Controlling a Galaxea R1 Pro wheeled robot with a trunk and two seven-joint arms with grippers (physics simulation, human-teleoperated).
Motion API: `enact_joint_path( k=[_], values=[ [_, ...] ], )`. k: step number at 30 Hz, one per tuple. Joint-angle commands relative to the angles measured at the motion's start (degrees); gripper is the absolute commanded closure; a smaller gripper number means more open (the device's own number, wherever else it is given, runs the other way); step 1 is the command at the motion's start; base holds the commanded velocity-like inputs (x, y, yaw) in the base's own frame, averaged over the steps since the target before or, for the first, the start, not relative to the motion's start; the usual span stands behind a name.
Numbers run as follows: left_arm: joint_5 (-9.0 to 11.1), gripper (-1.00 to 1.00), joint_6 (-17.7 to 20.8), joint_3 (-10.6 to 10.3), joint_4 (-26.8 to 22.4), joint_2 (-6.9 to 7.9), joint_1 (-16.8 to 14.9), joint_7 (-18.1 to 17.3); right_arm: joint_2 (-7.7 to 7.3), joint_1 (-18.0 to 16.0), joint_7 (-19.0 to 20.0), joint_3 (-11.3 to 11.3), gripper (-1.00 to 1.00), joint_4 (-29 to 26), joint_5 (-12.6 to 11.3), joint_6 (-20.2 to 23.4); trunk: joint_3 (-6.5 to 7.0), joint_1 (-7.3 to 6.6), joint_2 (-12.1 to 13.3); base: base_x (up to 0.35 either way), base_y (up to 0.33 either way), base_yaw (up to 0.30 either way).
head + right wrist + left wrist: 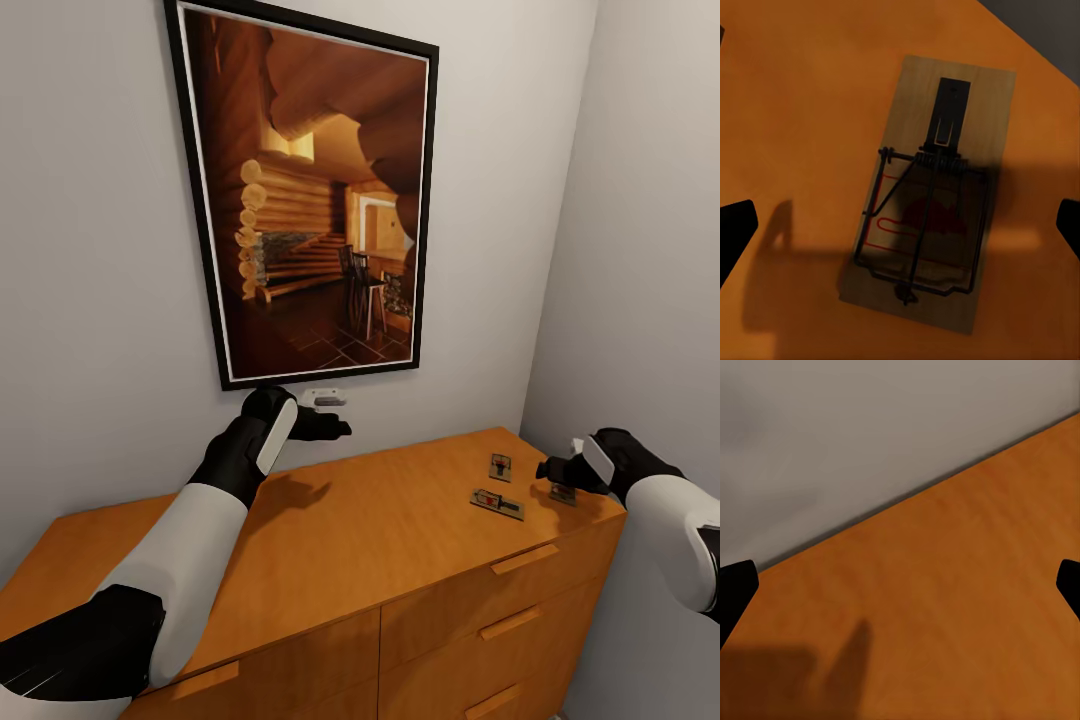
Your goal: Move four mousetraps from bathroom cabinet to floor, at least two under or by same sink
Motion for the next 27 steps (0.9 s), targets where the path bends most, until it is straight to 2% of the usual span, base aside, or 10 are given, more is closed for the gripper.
enact_joint_path(
  k=[1, 17, 27],
  values=[
    [0.1, -1.00, 0.2, 0.0, 0.0, 0.00, 0.0, 0.1, -0.04, 0.0, -0.1, -0.1, -1.00, 0.0, -0.3, 0.2, -0.07, 0.00, 0.0, 0.000, 0.000, 0.000],
    [0.1, -1.00, 0.2, 0.0, 0.2, 0.00, 0.0, 0.1, -0.23, 0.0, -0.7, -0.2, -1.00, 0.3, -0.1, -1.0, -0.07, 0.00, 0.0, 0.000, 0.000, 0.000],
    [0.1, -1.00, 0.2, 0.0, 0.3, 0.00, 0.0, 0.1, -0.22, 0.0, -0.7, -0.1, -1.00, 2.9, 0.1, -2.9, -0.07, 0.00, 0.0, 0.000, 0.000, 0.000]
  ],
)
